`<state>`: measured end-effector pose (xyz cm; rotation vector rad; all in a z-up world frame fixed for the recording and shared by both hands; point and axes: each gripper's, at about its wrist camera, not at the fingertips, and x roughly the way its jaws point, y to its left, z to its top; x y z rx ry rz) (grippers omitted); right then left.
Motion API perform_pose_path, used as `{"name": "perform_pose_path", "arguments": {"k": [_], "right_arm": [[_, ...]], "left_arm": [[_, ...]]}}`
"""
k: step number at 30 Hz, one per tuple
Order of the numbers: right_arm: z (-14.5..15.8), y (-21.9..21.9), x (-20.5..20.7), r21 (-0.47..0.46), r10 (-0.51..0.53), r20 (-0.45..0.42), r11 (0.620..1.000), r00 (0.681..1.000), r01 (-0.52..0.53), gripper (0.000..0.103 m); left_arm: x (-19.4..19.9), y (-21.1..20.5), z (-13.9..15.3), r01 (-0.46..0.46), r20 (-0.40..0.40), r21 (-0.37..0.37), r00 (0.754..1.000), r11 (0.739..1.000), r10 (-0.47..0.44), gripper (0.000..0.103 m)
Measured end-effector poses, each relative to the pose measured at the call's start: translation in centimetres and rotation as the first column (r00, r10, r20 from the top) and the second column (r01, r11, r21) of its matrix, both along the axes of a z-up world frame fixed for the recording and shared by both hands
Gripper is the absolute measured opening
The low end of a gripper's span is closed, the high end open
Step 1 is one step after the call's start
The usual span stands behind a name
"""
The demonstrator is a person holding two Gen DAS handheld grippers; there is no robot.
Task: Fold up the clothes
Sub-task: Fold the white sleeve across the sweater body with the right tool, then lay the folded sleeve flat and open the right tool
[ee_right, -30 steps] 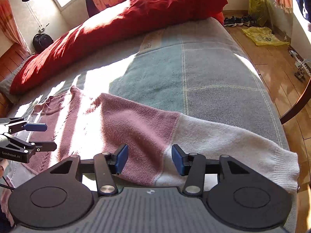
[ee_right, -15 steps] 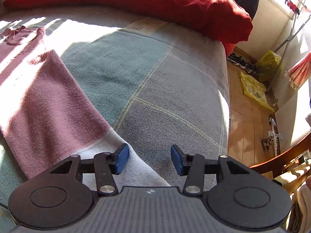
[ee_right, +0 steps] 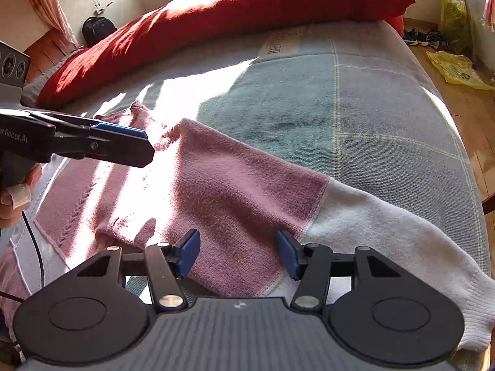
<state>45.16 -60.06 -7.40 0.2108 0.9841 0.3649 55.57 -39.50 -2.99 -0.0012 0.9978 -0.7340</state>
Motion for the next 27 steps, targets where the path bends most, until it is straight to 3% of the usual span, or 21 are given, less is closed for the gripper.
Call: {"name": "perform_pose_path", "arguments": {"k": [3, 5, 8, 10, 13, 16, 20, 27], "right_arm": [[0.1, 0.0, -1.9, -0.029, -0.017, 0.000, 0.999, 1.000, 0.017, 0.064], [0.3, -0.1, -3.1, -0.045, -0.037, -0.008, 0.998, 0.999, 0.037, 0.065], [1.7, 0.2, -3.2, -0.068, -0.054, -0.002, 0.996, 0.999, 0.054, 0.069], [2.8, 0.8, -3.1, -0.084, -0.046, 0.067, 0.995, 0.997, 0.052, 0.071], [2.4, 1.6, -2.1, -0.098, -0.037, 0.099, 0.994, 0.994, 0.047, 0.080], [0.1, 1.9, -1.8, -0.104, -0.063, 0.032, 0.992, 0.998, 0.066, 0.081], [0.2, 2.2, -3.8, -0.112, -0.055, 0.047, 0.992, 0.997, 0.059, 0.093], [2.1, -1.0, -3.9, -0.125, -0.129, 0.102, 0.982, 0.986, 0.142, 0.094]], "left_arm": [[2.6, -1.5, -2.6, -0.046, -0.052, 0.070, 0.997, 0.996, 0.050, 0.082], [3.5, -1.8, -3.9, -0.079, -0.103, 0.064, 0.991, 0.995, 0.085, 0.082], [3.4, -1.9, -2.7, -0.091, -0.096, 0.047, 0.991, 0.995, 0.095, 0.082], [2.6, -1.2, -1.3, -0.096, -0.092, 0.015, 0.991, 0.995, 0.097, 0.082], [1.5, -0.4, -0.1, -0.096, -0.127, -0.021, 0.988, 0.995, 0.092, 0.083], [0.8, -0.6, -1.9, -0.062, -0.194, 0.035, 0.979, 0.997, 0.068, 0.083], [-0.3, -0.9, -3.9, -0.047, -0.220, 0.099, 0.973, 0.994, 0.068, 0.084], [-1.7, -1.7, -1.9, -0.014, -0.263, -0.039, 0.965, 0.999, 0.003, 0.084]]}}
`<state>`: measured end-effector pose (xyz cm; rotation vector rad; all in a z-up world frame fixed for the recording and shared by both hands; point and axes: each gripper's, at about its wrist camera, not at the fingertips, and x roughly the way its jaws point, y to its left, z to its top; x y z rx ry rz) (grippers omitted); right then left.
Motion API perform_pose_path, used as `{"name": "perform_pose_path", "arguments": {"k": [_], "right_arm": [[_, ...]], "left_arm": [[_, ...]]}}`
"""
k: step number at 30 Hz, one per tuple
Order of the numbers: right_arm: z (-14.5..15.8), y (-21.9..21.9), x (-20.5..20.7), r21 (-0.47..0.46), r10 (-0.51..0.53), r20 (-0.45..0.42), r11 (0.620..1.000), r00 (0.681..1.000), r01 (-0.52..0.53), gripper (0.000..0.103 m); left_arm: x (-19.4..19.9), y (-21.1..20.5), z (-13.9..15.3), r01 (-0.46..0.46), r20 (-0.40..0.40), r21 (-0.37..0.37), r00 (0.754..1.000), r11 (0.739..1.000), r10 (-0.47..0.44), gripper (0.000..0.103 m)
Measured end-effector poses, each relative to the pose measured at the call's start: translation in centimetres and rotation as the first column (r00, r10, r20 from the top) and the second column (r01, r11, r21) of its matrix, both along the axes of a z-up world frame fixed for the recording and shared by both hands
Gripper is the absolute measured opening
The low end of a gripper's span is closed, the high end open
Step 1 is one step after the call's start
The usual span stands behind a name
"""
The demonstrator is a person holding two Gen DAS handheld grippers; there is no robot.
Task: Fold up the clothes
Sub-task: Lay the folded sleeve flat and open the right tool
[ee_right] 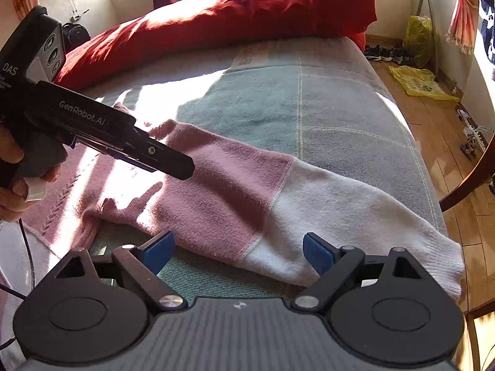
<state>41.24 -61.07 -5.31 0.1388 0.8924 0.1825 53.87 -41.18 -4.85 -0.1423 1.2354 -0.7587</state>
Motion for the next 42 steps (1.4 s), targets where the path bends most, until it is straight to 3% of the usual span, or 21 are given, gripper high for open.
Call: {"name": "perform_pose_path", "arguments": {"k": [3, 4, 6, 12, 16, 20, 22, 27, 31, 34, 40, 42], "right_arm": [[-1.7, -2.2, 1.5, -0.015, -0.041, -0.040, 0.999, 0.998, 0.041, 0.095], [-2.8, -3.2, 1.9, -0.027, -0.066, -0.093, 0.998, 0.993, 0.064, 0.095], [-3.4, -5.5, 1.1, -0.017, -0.109, -0.101, 0.994, 0.989, 0.108, 0.099], [-2.5, -9.7, -0.2, 0.134, -0.281, -0.137, 0.945, 0.950, 0.299, 0.099], [-1.2, -7.7, 2.4, 0.124, -0.225, -0.050, 0.965, 0.973, 0.230, 0.101], [-3.3, -4.1, 5.9, -0.030, -0.144, -0.074, 0.989, 0.987, 0.142, 0.102], [-4.4, -3.5, 6.3, -0.127, -0.134, -0.013, 0.983, 0.991, 0.131, 0.103], [-3.3, -7.0, 6.9, -0.042, -0.276, -0.082, 0.961, 0.958, 0.273, 0.103], [-1.0, -5.4, 4.5, 0.022, -0.201, -0.069, 0.979, 0.977, 0.203, 0.103], [-2.3, -2.5, 3.9, 0.006, -0.109, -0.143, 0.994, 0.984, 0.111, 0.103], [-3.4, -1.5, 3.0, -0.033, -0.143, -0.094, 0.990, 0.985, 0.141, 0.103], [-3.2, -1.7, 3.0, -0.040, -0.106, -0.104, 0.994, 0.989, 0.103, 0.103]], "left_arm": [[0.1, -0.5, -2.2, 0.001, -0.070, 0.042, 0.998, 0.999, 0.002, 0.084], [0.0, -0.4, -2.7, -0.001, -0.077, 0.041, 0.997, 0.999, 0.005, 0.084], [-0.3, 0.2, -2.5, 0.005, -0.072, 0.022, 0.997, 1.000, -0.003, 0.085], [-0.5, 1.6, -1.4, -0.050, -0.086, 0.019, 0.995, 0.999, 0.052, 0.085], [-0.6, 2.1, -1.0, -0.101, -0.040, 0.038, 0.994, 0.994, 0.103, 0.085], [-0.2, 3.4, -2.2, -0.171, -0.081, 0.015, 0.982, 0.985, 0.171, 0.085], [-0.1, 3.5, -2.3, -0.175, -0.086, 0.007, 0.981, 0.985, 0.175, 0.085], [-0.3, 3.3, -1.2, -0.151, -0.058, 0.012, 0.987, 0.988, 0.152, 0.085], [-0.1, 3.8, -0.7, -0.191, -0.048, -0.007, 0.981, 0.982, 0.191, 0.085], [0.5, 4.3, -1.8, -0.232, -0.096, -0.004, 0.968, 0.973, 0.231, 0.085], [0.8, 4.6, -2.7, -0.251, -0.131, -0.030, 0.961, 0.968, 0.245, 0.088], [0.7, 4.6, -2.8, -0.259, -0.137, -0.034, 0.958, 0.965, 0.252, 0.089]]}}
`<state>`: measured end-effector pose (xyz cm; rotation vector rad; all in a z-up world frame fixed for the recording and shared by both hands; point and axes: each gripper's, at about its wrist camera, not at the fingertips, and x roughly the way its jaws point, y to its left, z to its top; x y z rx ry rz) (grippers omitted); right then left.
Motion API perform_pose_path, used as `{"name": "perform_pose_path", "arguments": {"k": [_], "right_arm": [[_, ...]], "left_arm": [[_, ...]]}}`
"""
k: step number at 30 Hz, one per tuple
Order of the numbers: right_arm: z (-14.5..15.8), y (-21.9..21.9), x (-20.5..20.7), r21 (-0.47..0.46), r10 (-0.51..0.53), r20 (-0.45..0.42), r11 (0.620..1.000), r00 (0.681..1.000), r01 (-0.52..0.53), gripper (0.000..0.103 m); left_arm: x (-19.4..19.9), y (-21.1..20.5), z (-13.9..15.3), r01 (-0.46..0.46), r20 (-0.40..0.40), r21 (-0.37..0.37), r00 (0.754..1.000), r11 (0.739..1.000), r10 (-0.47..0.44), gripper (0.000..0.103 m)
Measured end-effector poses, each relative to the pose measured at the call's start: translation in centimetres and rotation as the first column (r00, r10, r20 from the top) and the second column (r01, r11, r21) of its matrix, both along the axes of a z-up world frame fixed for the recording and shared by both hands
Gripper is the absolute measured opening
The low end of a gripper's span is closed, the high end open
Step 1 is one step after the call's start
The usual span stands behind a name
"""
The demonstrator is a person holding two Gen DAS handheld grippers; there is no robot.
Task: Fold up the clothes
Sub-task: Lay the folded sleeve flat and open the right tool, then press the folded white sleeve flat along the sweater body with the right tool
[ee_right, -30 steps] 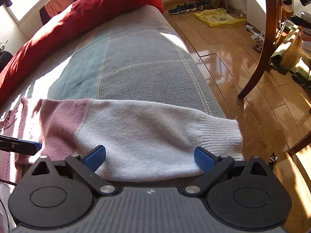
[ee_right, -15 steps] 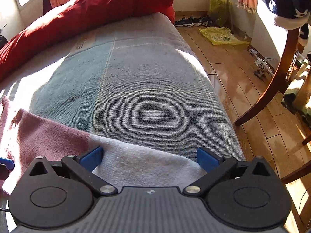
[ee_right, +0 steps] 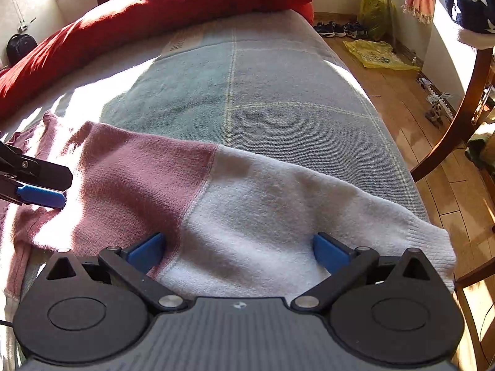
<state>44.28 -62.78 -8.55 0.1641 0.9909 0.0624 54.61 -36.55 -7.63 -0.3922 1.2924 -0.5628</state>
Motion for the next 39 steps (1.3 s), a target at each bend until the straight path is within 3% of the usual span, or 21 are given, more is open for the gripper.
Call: {"name": "perform_pose_path", "arguments": {"k": [3, 8, 11, 15, 18, 21, 24, 29, 35, 39], "right_arm": [[0.2, -1.5, -0.3, 0.026, 0.009, -0.013, 1.000, 1.000, -0.008, 0.103], [0.1, -6.2, -1.5, 0.066, -0.123, -0.046, 0.990, 0.991, 0.126, 0.103], [1.8, -6.2, -1.9, 0.098, -0.132, 0.014, 0.987, 0.991, 0.130, 0.103], [3.9, -2.0, -0.9, 0.206, -0.020, 0.131, 0.978, 0.991, -0.007, 0.103], [4.3, 2.7, 0.3, 0.209, 0.098, 0.195, 0.968, 0.976, -0.139, 0.103], [3.7, 6.5, 1.6, 0.173, 0.172, 0.221, 0.962, 0.960, -0.212, 0.103], [2.9, 8.7, 3.4, 0.184, 0.194, 0.186, 0.956, 0.963, -0.228, 0.103], [0.9, 9.4, 3.6, 0.154, 0.178, 0.114, 0.969, 0.977, -0.194, 0.103], [2.2, 7.0, 1.1, 0.158, 0.110, 0.067, 0.980, 0.992, -0.119, 0.103], [3.6, 7.2, 1.6, 0.185, 0.082, 0.132, 0.977, 0.988, -0.105, 0.103]], "left_arm": [[-0.1, -0.2, 0.1, 0.006, 0.002, 0.005, 1.000, 1.000, -0.006, 0.090], [-0.3, -0.2, 0.7, 0.022, 0.019, 0.012, 1.000, 1.000, -0.022, 0.090], [-0.7, -0.4, 2.5, 0.036, 0.111, 0.060, 0.993, 0.998, -0.043, 0.090], [-0.9, -0.4, 5.2, 0.027, 0.239, 0.142, 0.969, 0.989, -0.060, 0.090], [-0.5, 0.5, 6.9, -0.012, 0.294, 0.179, 0.955, 0.984, -0.042, 0.090], [-0.4, 1.5, 7.9, -0.056, 0.343, 0.216, 0.939, 0.975, -0.022, 0.090], [-0.4, 2.3, 8.5, -0.095, 0.385, 0.251, 0.923, 0.963, -0.009, 0.090], [-1.0, 2.8, 7.9, -0.114, 0.377, 0.257, 0.926, 0.960, 0.009, 0.090], [-1.5, 2.6, 7.5, -0.064, 0.377, 0.313, 0.924, 0.948, -0.062, 0.090], [-1.1, 2.9, 7.5, -0.058, 0.366, 0.276, 0.929, 0.960, -0.049, 0.090]]}}
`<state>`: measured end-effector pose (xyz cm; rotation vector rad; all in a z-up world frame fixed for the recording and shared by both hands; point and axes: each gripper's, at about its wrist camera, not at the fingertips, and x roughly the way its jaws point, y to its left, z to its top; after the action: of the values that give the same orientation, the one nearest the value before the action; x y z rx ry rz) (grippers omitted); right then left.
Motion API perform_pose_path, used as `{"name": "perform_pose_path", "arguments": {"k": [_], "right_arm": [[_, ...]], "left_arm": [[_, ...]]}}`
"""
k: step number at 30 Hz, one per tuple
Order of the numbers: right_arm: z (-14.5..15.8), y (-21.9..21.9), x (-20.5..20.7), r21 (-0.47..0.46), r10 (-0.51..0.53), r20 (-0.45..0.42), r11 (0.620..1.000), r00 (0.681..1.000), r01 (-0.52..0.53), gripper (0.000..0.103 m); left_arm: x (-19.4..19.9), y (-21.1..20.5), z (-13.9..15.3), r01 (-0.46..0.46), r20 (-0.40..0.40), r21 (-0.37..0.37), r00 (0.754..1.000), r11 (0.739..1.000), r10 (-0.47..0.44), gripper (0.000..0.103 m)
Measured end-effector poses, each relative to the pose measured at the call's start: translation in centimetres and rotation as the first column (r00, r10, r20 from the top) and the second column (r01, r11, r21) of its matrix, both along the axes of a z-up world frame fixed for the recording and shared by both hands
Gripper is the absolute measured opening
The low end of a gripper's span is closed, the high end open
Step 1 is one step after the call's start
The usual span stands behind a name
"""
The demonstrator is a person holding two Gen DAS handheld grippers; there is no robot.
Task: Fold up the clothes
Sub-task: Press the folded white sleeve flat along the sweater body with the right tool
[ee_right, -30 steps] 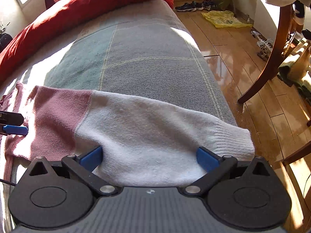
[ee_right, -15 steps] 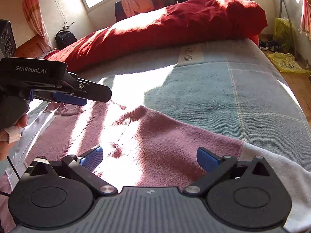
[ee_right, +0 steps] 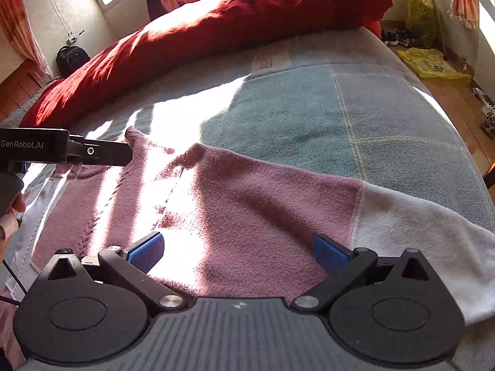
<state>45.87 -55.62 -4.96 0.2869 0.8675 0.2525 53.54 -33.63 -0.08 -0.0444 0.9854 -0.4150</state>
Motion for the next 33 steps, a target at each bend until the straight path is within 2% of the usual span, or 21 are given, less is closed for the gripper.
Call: {"name": "perform_pose_path", "arguments": {"k": [2, 4, 8, 11, 13, 15, 17, 20, 25, 28, 30, 33], "right_arm": [[-0.6, 0.7, 0.9, -0.040, 0.008, -0.015, 0.999, 1.000, -0.009, 0.103], [-1.8, 1.0, 1.4, -0.070, 0.009, -0.071, 0.997, 0.997, -0.014, 0.103], [-2.2, 1.0, -0.7, -0.105, 0.027, -0.058, 0.994, 0.998, -0.033, 0.103], [-2.3, 1.3, -1.7, -0.148, 0.062, -0.057, 0.986, 0.996, -0.070, 0.103], [-2.2, 1.4, -2.1, -0.174, 0.082, -0.054, 0.981, 0.995, -0.090, 0.103], [-2.2, 1.4, -2.4, -0.194, 0.084, -0.050, 0.977, 0.995, -0.092, 0.103], [-1.6, 1.8, -2.8, -0.215, 0.083, -0.032, 0.973, 0.996, -0.088, 0.103], [-0.6, 3.1, -3.3, -0.201, 0.137, 0.009, 0.971, 0.991, -0.132, 0.103], [-0.2, 6.5, -2.1, -0.153, 0.262, 0.044, 0.955, 0.964, -0.253, 0.103], [-1.2, 7.1, -1.3, -0.190, 0.237, 0.020, 0.955, 0.971, -0.229, 0.103], [-2.0, 6.4, -1.5, -0.231, 0.174, -0.015, 0.957, 0.985, -0.173, 0.103], [-2.4, 5.2, -3.4, -0.273, 0.162, -0.053, 0.947, 0.985, -0.170, 0.103]], "left_arm": [[0.6, -0.1, -0.3, 0.019, -0.033, -0.058, 0.999, 0.998, -0.021, 0.090], [1.5, -0.6, -0.9, 0.052, -0.065, -0.103, 0.996, 0.993, -0.058, 0.090], [3.6, -2.1, -3.1, 0.093, -0.117, -0.164, 0.987, 0.982, -0.113, 0.090], [5.3, -3.4, -5.6, 0.072, -0.156, -0.189, 0.982, 0.979, -0.102, 0.090], [6.7, -4.2, -6.9, 0.057, -0.176, -0.172, 0.981, 0.983, -0.088, 0.090], [7.4, -4.5, -6.7, 0.050, -0.174, -0.171, 0.981, 0.984, -0.081, 0.090], [7.7, -4.2, -5.6, 0.047, -0.183, -0.186, 0.980, 0.981, -0.082, 0.090], [7.1, -2.8, -3.0, 0.058, -0.136, -0.171, 0.987, 0.984, -0.082, 0.090], [4.7, 0.4, -0.6, 0.022, -0.075, -0.060, 0.997, 0.998, -0.027, 0.090], [2.7, 2.6, -1.3, -0.043, -0.105, -0.041, 0.994, 0.998, 0.039, 0.090], [1.5, 3.7, -2.3, -0.076, -0.134, -0.044, 0.989, 0.996, 0.070, 0.090], [-0.3, 4.6, -4.0, -0.079, -0.161, -0.034, 0.984, 0.996, 0.073, 0.090]]}}
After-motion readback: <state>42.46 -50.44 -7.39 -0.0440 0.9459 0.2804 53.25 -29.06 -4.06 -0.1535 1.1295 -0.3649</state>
